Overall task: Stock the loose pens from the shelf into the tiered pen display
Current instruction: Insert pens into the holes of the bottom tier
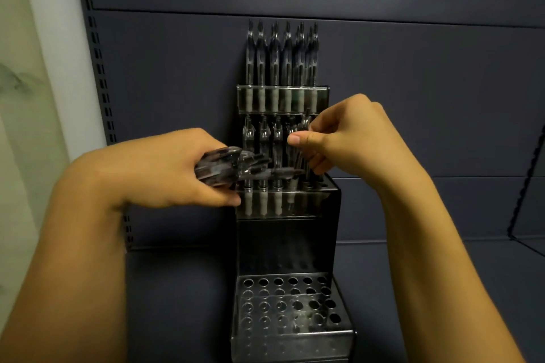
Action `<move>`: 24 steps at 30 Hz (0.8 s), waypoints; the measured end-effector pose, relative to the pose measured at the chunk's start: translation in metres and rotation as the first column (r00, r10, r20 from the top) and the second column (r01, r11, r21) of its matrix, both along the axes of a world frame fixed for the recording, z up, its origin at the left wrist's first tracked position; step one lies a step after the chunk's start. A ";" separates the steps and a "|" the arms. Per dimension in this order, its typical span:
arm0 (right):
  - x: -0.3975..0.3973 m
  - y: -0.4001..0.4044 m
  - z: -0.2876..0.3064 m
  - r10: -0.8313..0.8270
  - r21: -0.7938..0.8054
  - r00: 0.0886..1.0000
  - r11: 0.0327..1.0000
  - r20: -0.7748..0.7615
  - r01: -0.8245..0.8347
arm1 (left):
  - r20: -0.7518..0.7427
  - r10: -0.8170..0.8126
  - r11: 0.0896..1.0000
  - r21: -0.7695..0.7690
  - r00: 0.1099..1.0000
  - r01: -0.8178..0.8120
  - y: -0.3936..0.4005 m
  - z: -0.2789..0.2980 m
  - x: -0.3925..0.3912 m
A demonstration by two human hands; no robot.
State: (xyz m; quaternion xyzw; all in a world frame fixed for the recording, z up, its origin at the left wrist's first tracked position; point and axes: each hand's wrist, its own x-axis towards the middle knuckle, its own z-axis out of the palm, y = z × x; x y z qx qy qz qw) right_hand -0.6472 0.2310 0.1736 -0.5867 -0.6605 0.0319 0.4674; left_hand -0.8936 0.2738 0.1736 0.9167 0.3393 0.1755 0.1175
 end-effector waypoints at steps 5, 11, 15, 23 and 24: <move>-0.002 -0.002 -0.001 -0.051 0.018 0.997 0.999 0.053 0.050 | -0.100 0.018 1.000 -0.004 0.995 -0.018 -0.006 0.000 0.001; -0.004 -0.005 0.001 -0.021 0.007 0.995 1.000 0.098 0.020 | -0.151 0.099 0.995 0.006 0.984 -0.099 -0.010 -0.001 -0.004; -0.005 -0.003 -0.001 -0.027 0.027 0.990 0.999 0.139 0.023 | -0.157 0.113 0.993 -0.008 0.981 -0.116 -0.012 0.001 -0.008; -0.009 0.001 -0.005 -0.038 -0.016 0.951 0.999 0.307 0.045 | -0.157 0.126 0.989 -0.051 0.980 -0.135 -0.015 0.002 -0.004; -0.008 -0.001 -0.004 -0.037 -0.021 0.950 0.999 0.309 0.045 | -0.157 0.126 0.990 -0.036 0.980 -0.134 -0.014 0.001 -0.004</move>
